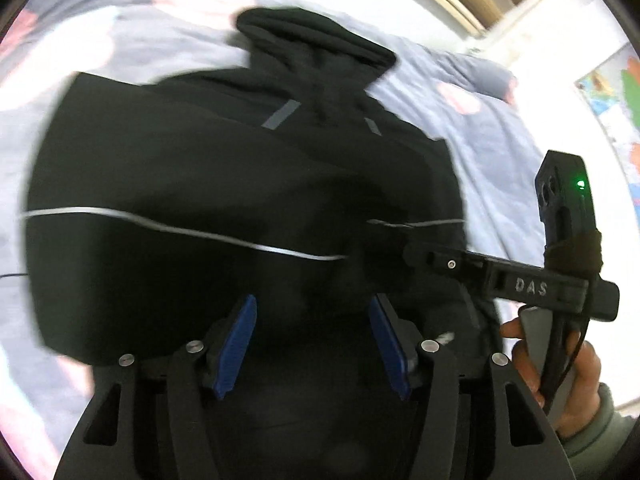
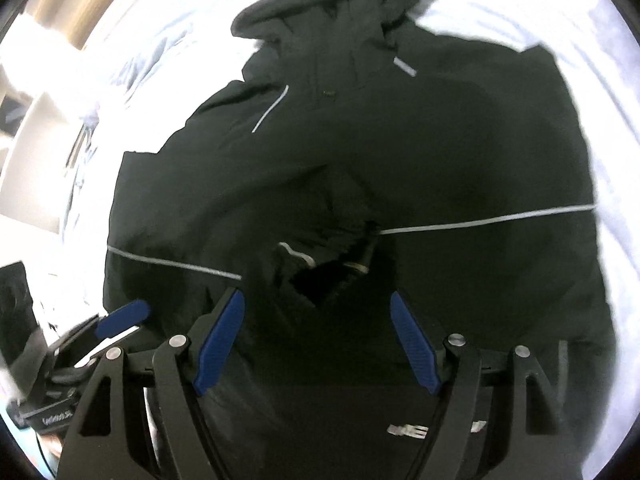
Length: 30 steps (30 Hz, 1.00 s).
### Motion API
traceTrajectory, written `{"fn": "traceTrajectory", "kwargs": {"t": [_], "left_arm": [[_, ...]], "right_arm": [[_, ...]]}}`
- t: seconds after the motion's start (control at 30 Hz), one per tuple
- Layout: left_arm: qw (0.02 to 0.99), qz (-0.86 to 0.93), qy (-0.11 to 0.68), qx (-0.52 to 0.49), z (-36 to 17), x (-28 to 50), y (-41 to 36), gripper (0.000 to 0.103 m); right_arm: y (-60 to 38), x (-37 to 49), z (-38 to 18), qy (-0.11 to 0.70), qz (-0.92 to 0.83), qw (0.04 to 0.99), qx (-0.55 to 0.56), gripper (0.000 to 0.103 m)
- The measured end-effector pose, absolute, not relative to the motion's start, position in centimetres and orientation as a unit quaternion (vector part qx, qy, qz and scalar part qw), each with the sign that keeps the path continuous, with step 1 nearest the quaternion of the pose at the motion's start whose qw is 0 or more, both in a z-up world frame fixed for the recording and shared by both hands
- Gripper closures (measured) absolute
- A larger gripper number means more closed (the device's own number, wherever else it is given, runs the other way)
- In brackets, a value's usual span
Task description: Fold large clothes
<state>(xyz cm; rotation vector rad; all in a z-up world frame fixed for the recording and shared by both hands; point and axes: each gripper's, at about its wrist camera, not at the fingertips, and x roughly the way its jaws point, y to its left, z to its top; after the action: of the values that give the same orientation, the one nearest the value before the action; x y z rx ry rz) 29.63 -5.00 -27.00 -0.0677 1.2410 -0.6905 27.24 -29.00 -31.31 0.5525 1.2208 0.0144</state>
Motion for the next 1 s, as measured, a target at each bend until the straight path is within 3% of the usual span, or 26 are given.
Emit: {"fn": "traceTrajectory", "kwargs": {"t": [0.13, 0.2, 0.27, 0.37, 0.7, 0.87, 1.0], "left_arm": [[0.772, -0.286, 0.566, -0.048, -26.4, 30.5, -2.1, 0.042], [0.778, -0.272, 0.564, -0.052, -26.4, 30.9, -0.9, 0.042], [0.784, -0.262, 0.56, -0.051, -26.3, 31.3, -0.4, 0.042], [0.792, -0.254, 0.553, -0.045, -25.7, 31.8, -0.3, 0.042], [0.818, -0.259, 0.513, -0.009, -23.6, 34.5, -4.0, 0.042], [0.817, -0.241, 0.524, 0.02, -26.1, 36.7, -7.2, 0.042], [0.796, -0.215, 0.564, 0.042, -30.9, 38.4, -8.7, 0.043]], "right_arm": [[-29.3, 28.1, -32.9, 0.563, 0.009, 0.765, 0.311, 0.026], [-29.6, 28.4, -33.3, 0.556, 0.009, 0.763, 0.329, 0.039], [-29.7, 28.5, -33.1, 0.555, 0.005, 0.767, 0.322, 0.064], [-29.7, 28.0, -31.3, 0.541, 0.014, 0.786, 0.298, 0.075], [-34.6, 26.0, -20.1, 0.444, -0.075, 0.884, 0.122, 0.079], [-39.3, 25.8, -23.9, 0.48, -0.12, 0.857, 0.142, 0.079], [-41.1, 25.6, -31.0, 0.535, -0.135, 0.817, 0.169, 0.079]]}}
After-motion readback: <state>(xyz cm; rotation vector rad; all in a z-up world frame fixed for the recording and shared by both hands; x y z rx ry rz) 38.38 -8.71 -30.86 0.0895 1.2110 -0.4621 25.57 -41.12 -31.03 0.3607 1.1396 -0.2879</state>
